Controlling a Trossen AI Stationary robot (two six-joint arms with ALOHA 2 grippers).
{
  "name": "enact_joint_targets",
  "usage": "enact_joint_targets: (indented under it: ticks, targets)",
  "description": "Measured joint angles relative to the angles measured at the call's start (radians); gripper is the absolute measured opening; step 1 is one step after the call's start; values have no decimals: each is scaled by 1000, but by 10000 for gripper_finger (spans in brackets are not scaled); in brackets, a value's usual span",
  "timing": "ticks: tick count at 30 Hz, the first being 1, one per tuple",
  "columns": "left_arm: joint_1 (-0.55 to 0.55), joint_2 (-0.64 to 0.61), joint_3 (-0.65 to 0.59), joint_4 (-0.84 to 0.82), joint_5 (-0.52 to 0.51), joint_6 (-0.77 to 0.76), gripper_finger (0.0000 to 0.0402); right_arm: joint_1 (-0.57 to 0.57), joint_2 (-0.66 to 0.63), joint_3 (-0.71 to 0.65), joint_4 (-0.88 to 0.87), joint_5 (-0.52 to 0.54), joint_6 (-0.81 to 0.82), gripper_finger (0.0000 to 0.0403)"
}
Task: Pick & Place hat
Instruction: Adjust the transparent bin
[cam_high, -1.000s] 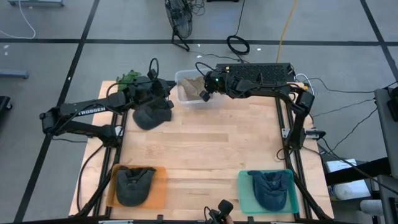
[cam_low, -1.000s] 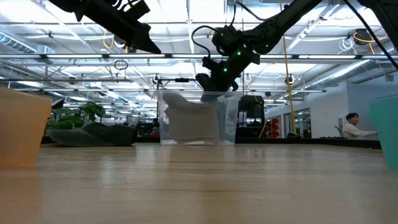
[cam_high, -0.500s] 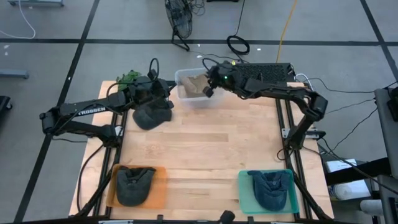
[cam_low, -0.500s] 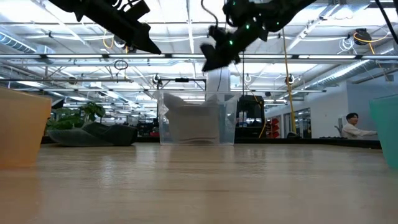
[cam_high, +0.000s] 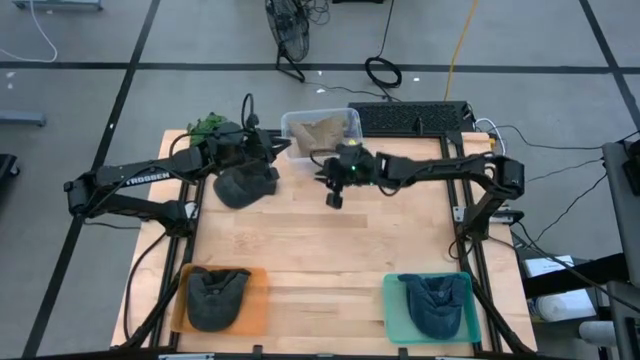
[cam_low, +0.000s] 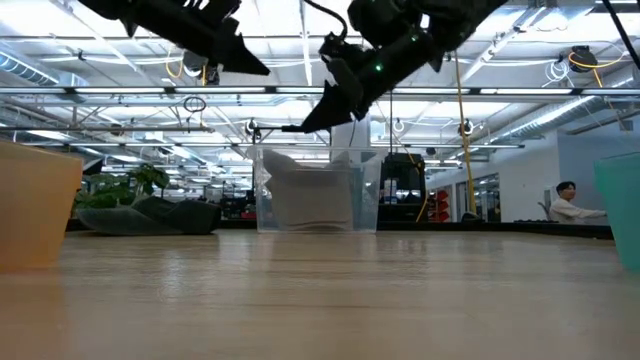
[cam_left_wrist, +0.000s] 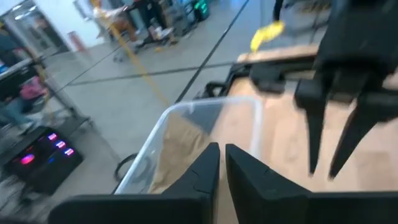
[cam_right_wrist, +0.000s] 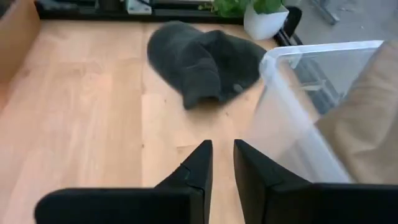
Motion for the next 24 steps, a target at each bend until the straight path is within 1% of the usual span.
enact_joint_targets:
  ticks: [2,4,6,8,13,19,21,24]
  targets:
    - [0,0,0,22,38,-18,43,13,39,-52,109,25,21,43]
    - [0,0,0,29,67,-34,43,29,89,-115,237,125,24,43]
    - [-4,0,0,28,87,-36,42,37,128,-164,300,235,2,43]
    - [-5,0,0,27,91,-36,38,34,163,-165,426,285,-16,43]
    - [-15,0,0,27,91,-28,23,-9,207,-159,427,289,50,43]
    - [-9,0,0,21,82,-12,5,-44,204,-150,443,289,64,43]
    - [-8,0,0,16,82,-12,6,-53,207,-151,430,290,74,43]
    - [-7,0,0,12,82,-9,22,-58,205,-150,431,287,74,43]
